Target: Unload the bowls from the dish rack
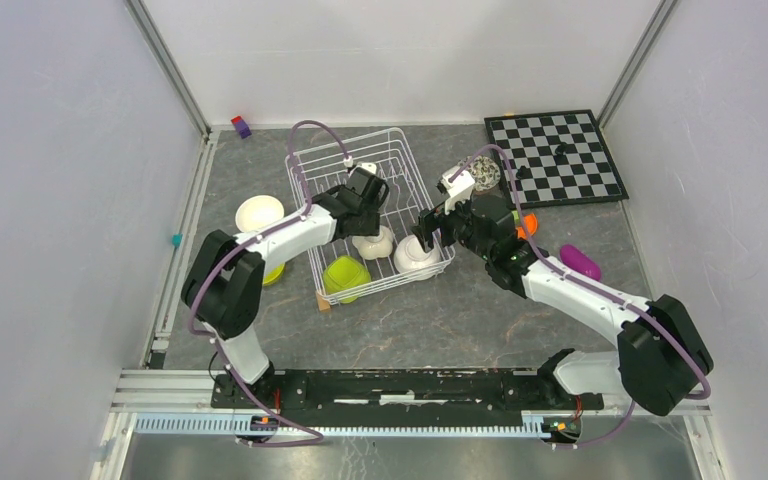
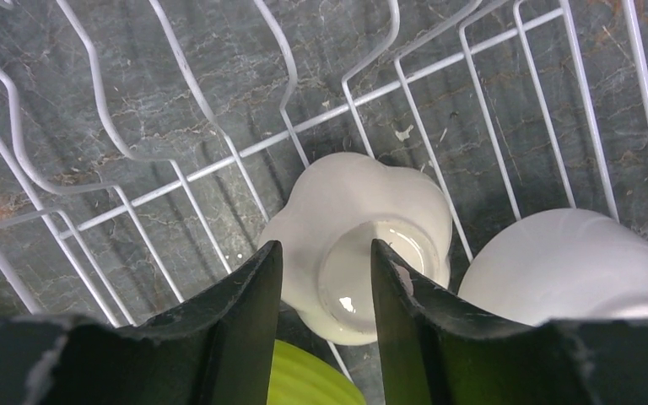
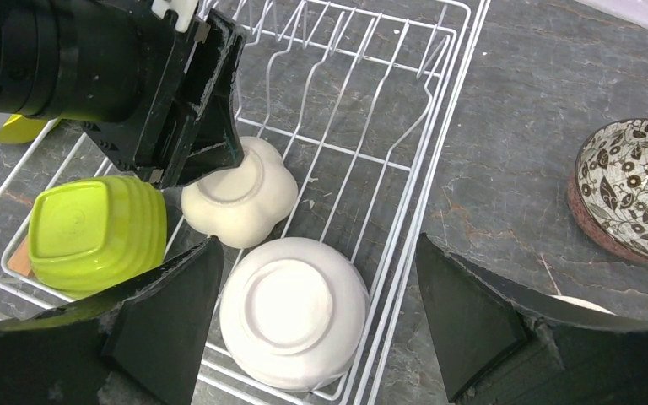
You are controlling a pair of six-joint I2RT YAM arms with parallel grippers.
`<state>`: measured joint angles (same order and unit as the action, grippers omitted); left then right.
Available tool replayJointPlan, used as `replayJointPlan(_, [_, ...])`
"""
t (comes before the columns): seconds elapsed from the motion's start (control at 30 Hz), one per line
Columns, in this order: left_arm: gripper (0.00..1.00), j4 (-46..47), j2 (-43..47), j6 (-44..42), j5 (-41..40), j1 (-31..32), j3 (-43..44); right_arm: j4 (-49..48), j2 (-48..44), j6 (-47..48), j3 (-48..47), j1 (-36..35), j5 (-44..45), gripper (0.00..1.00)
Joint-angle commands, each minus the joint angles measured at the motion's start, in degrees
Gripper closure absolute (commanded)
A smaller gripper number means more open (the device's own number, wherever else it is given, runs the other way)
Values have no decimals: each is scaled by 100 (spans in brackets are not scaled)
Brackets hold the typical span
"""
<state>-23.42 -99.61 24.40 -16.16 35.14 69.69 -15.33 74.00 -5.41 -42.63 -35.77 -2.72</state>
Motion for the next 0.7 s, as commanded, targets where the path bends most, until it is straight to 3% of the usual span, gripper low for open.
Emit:
replayJointPlan(0.0, [51,14,-224,-38,-338,-26,278,7,-27,-35,-237,2,194,10])
replayJointPlan(0.43, [51,-84,-305,22,-406,-216,617,171,-245,91,-202,-1,491,10])
replayJointPlan(0.57, [49,-75,-37,114,-5,-214,617,170,-213,92,-222,6,438,9])
replayJointPlan(0.67, [46,-88,279,224,195,-204,549,318,-153,0,-330,5,618,3])
